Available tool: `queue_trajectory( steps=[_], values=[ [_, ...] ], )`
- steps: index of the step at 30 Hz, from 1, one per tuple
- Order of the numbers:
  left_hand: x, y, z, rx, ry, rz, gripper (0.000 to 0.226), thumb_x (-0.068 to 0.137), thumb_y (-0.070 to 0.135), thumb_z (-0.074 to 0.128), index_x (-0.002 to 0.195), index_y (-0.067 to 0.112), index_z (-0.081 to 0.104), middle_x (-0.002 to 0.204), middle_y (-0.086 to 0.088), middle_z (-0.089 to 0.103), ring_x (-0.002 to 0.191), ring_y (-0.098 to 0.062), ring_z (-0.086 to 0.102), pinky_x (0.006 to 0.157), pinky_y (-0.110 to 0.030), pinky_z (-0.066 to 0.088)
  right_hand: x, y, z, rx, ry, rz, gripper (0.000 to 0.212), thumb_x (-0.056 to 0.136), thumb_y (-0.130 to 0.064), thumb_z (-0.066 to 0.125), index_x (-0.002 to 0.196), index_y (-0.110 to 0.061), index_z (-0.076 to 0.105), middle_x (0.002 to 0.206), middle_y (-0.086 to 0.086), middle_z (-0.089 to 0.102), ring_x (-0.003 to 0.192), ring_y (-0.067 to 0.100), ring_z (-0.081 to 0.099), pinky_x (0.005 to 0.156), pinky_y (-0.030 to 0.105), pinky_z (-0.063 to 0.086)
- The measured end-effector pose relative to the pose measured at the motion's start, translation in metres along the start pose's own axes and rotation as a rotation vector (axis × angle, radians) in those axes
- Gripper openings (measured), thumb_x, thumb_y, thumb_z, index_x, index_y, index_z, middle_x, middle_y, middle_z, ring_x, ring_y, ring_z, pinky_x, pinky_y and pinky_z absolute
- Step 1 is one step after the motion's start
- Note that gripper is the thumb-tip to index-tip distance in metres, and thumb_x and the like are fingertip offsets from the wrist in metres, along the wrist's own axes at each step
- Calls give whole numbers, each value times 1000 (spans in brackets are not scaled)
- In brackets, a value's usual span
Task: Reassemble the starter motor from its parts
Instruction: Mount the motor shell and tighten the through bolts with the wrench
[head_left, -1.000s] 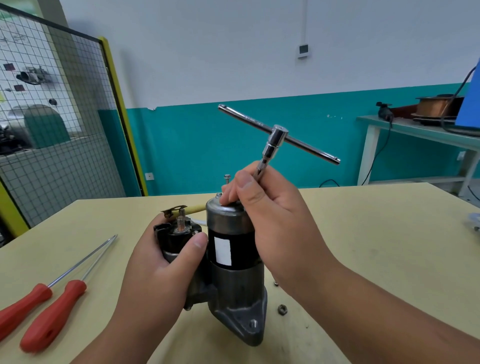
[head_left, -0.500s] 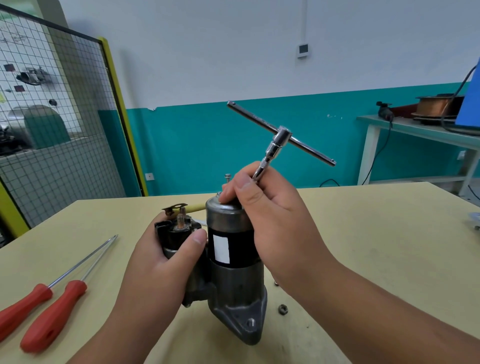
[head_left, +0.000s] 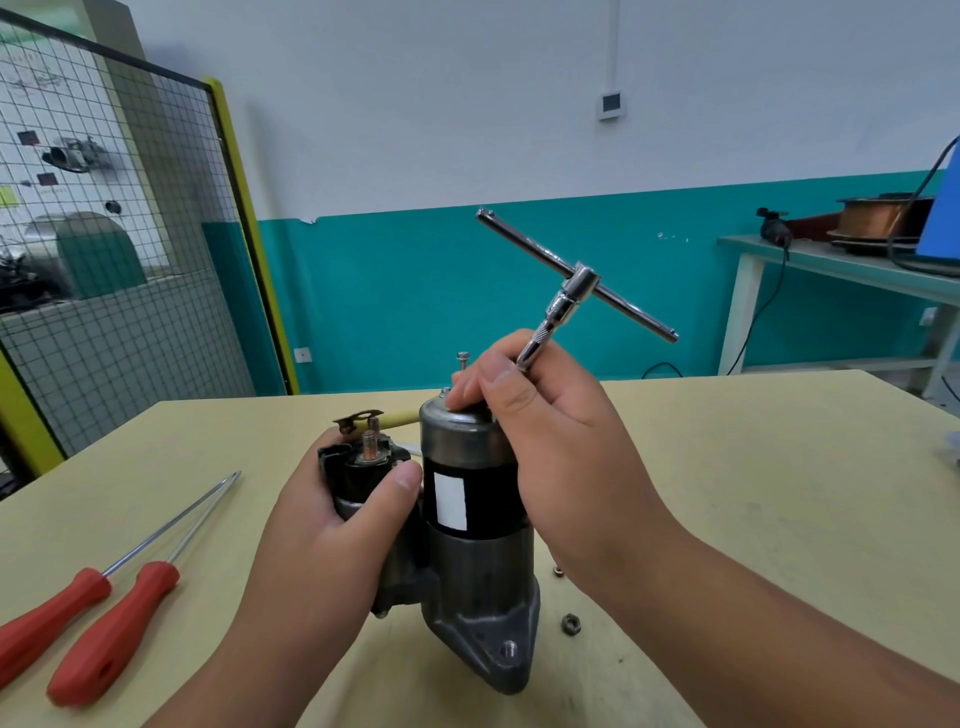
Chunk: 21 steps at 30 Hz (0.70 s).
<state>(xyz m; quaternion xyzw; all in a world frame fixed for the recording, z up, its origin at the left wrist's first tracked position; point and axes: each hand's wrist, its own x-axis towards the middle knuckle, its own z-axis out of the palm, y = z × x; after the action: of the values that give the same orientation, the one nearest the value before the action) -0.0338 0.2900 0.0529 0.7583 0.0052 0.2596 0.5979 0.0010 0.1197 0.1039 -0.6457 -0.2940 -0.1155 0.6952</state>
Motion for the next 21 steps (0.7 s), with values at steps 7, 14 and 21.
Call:
queue_trajectory(
  steps=[7, 14, 21],
  values=[
    [0, 0, 0, 0, -2, -10, 44, 65, 72, 65, 104, 52, 69, 90, 14, 76, 86, -30, 77, 54, -38, 51, 0, 0, 1, 35, 2, -3, 24, 99, -44, 52, 85, -31, 66, 87, -10, 72, 89, 6, 69, 82, 17, 56],
    [1, 0, 0, -13, 4, -33, 47, 63, 74, 65, 104, 52, 69, 91, 12, 76, 89, -33, 76, 60, -42, 51, 0, -1, 0, -26, -6, 1, 26, 100, -45, 50, 88, -27, 65, 89, -7, 71, 90, 10, 67, 83, 28, 58],
    [1, 1, 0, -22, -3, -43, 43, 63, 72, 66, 101, 52, 70, 88, 12, 77, 83, -30, 78, 48, -31, 50, 0, 0, 0, -49, -21, -14, 26, 101, -45, 48, 87, -30, 64, 87, -10, 71, 88, 8, 68, 79, 20, 56]
  ],
)
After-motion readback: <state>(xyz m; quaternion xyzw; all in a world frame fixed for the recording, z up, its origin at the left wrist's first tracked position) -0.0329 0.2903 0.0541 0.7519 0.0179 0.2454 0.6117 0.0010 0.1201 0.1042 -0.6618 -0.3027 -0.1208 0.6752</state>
